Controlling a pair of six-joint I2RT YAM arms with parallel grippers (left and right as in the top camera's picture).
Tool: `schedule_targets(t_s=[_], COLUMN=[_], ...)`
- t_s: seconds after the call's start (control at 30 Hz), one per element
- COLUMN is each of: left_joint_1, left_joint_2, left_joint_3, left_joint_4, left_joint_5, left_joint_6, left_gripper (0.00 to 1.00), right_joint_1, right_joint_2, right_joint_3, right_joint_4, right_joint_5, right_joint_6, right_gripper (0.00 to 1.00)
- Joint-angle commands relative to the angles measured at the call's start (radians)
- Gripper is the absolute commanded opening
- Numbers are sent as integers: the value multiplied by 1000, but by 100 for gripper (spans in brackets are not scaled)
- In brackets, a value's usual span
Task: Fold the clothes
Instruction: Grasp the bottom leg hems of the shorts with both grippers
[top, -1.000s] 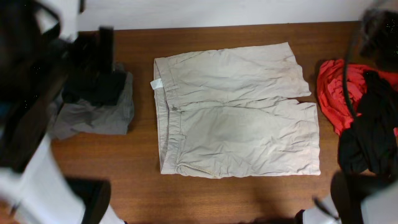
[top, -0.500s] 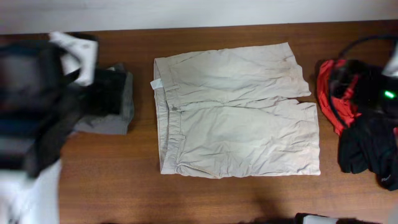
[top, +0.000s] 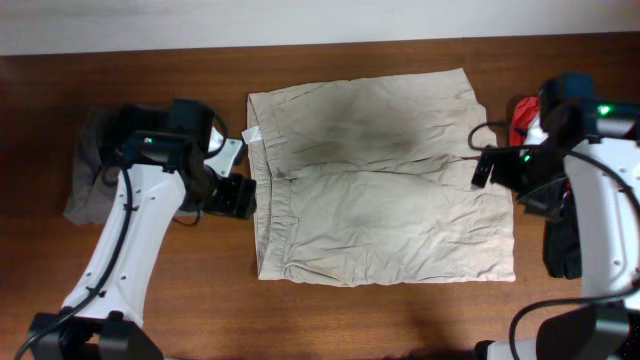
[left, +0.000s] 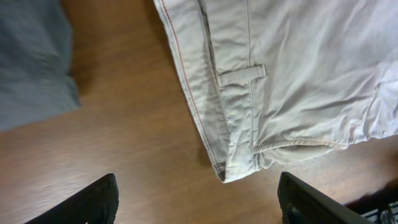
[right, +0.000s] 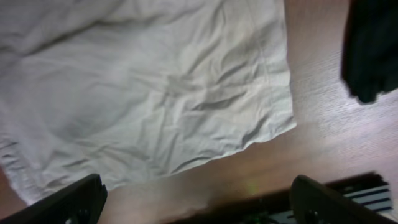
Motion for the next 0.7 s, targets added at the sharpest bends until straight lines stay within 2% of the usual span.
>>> schedule_targets(t_s=[0.0, 0.1, 0.3, 0.4, 0.67], left_joint_1=[-10, -12, -12, -12, -12], left_joint_2=[-13, -13, -13, -13, -13], left_joint_3=[-79, -156, -313, -378, -511], left_joint_4=[14, 45, 127, 156, 177], left_joint_5=[53, 114, 259, 351, 426], left_joint_6=[-58, -76, -192, -245, -362], left_gripper=[82, 82, 82, 82, 82], right_joint_1=[0, -8, -100, -167, -309], right_joint_2=[-20, -20, -20, -20, -20], right_joint_3=[-124, -249, -471, -537, -611], right_joint_4=[34, 106, 256, 275, 304], right_joint_5=[-12, -53, -245, -291, -290], right_joint_6=[54, 80, 98, 97, 42], right_gripper=[99, 99, 99, 100, 99])
